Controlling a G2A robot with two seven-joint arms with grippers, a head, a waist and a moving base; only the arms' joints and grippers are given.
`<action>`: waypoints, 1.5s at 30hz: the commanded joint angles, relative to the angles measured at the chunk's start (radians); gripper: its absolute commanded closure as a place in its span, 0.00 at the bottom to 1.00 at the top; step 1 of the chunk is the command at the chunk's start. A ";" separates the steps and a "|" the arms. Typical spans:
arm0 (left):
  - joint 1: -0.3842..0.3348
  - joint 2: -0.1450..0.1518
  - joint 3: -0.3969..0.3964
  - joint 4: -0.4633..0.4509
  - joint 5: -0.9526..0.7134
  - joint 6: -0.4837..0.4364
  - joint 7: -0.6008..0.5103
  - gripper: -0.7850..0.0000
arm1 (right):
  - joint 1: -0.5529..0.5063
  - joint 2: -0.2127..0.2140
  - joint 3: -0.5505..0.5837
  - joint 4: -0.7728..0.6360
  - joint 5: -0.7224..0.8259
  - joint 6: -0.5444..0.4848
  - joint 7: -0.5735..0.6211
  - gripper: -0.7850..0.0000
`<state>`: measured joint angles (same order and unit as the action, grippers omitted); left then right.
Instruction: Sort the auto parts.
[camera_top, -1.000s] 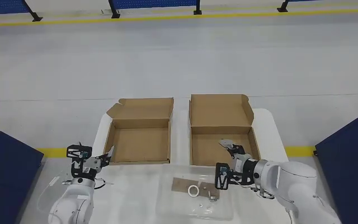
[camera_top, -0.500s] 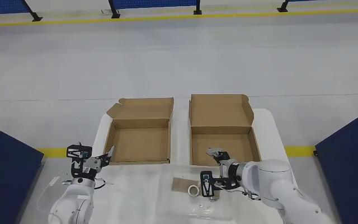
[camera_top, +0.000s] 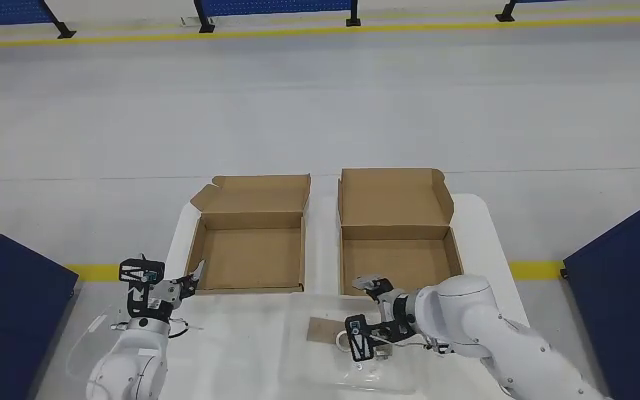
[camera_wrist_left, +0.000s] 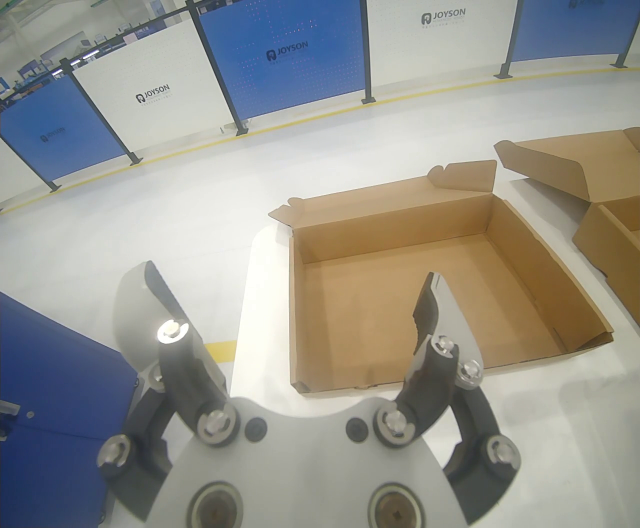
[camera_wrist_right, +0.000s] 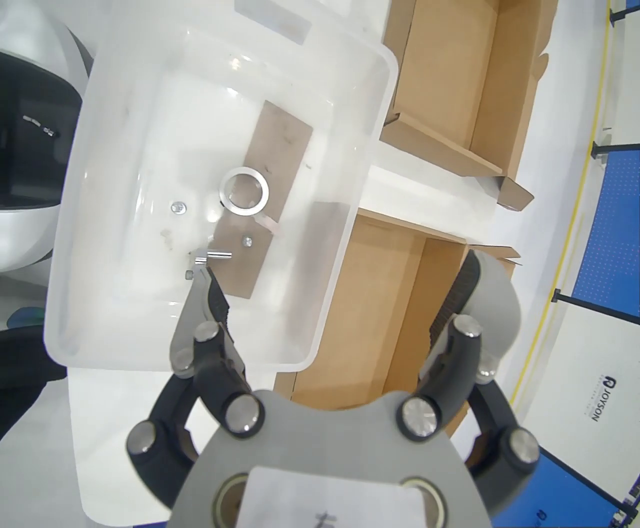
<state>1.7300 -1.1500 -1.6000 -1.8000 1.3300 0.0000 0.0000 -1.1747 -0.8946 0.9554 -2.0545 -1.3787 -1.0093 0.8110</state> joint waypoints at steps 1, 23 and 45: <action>0.000 0.000 0.000 0.000 0.000 0.000 0.000 0.00 | 0.049 0.015 -0.043 0.022 0.027 0.013 0.013 0.00; 0.000 0.000 0.000 0.000 0.000 0.000 0.000 0.00 | 0.162 0.055 -0.190 0.022 0.156 0.122 0.122 0.00; 0.000 0.000 0.000 0.000 0.000 0.000 0.000 0.00 | 0.640 0.112 -0.674 0.023 0.652 0.427 0.427 0.00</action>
<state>1.7300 -1.1500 -1.6000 -1.8000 1.3300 0.0000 0.0000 -0.5352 -0.7829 0.2819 -2.0311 -0.7267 -0.5821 1.2384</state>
